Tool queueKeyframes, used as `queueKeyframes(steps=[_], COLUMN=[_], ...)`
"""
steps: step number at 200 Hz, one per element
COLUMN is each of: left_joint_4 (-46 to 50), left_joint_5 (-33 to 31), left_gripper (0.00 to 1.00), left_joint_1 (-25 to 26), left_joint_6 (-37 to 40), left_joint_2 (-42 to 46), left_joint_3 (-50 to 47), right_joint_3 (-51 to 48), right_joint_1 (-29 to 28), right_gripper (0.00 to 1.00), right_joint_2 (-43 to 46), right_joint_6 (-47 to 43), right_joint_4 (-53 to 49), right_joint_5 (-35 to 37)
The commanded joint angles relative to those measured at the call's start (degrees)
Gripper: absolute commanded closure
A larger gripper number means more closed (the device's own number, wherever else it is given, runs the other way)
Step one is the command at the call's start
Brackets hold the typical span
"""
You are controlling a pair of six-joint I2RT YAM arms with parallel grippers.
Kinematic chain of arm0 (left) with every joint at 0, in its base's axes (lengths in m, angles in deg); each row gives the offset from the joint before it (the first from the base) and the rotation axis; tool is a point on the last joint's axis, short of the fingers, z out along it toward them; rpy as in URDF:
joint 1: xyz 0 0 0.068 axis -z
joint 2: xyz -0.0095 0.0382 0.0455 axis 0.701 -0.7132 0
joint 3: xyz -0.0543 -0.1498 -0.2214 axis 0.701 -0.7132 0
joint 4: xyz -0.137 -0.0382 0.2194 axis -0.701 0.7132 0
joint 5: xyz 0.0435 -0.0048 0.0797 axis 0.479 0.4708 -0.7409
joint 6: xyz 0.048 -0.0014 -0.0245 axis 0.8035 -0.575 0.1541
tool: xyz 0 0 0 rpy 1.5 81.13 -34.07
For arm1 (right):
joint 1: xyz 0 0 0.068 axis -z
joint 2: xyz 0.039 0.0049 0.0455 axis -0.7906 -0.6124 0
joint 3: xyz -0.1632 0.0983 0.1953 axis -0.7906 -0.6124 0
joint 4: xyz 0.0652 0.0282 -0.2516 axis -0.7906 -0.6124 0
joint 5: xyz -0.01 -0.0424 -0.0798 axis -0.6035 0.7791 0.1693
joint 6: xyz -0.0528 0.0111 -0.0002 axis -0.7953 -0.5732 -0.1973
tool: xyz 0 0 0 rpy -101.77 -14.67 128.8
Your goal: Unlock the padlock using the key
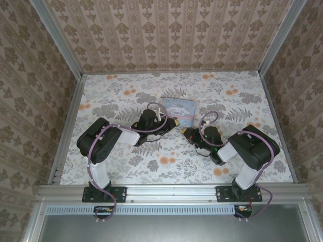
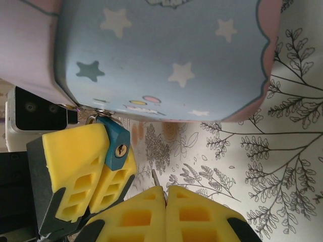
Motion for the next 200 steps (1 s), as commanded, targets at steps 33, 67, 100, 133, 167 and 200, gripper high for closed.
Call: queueKeyframes(steps=[33,67,100,133,167,200], left_joint_4=[-4.3,-4.4,-4.6,-4.7,-4.8,-4.7], left_joint_5=[1.2,1.1,0.8,0.9,0.6,0.3], left_gripper=[1.0,1.0,1.0,1.0,1.0,1.0], left_joint_1=[-0.3,-0.1,-0.1,0.1,0.1,0.3], left_joint_6=[-1.0,-1.0,-0.9,-0.9,-0.8,-0.8], left_joint_2=[0.2,0.0,-0.5,-1.2,-1.6,-1.7], left_joint_3=[-0.6,-0.5,-0.4,-0.2,-0.1,0.0], right_joint_3=[2.6,3.8,4.3,4.3,4.2,4.1], right_joint_1=[0.6,0.8,1.0,1.2,1.2,1.2], right_gripper=[1.0,1.0,1.0,1.0,1.0,1.0], right_joint_2=[0.8,0.9,1.3,2.0,2.8,3.6], right_joint_6=[-0.5,-0.7,-0.8,-1.0,-1.1,-1.3], right_joint_4=[-2.0,-2.8,-3.4,-3.8,-4.4,-4.9], right_joint_5=[1.0,0.5,0.3,0.2,0.1,0.0])
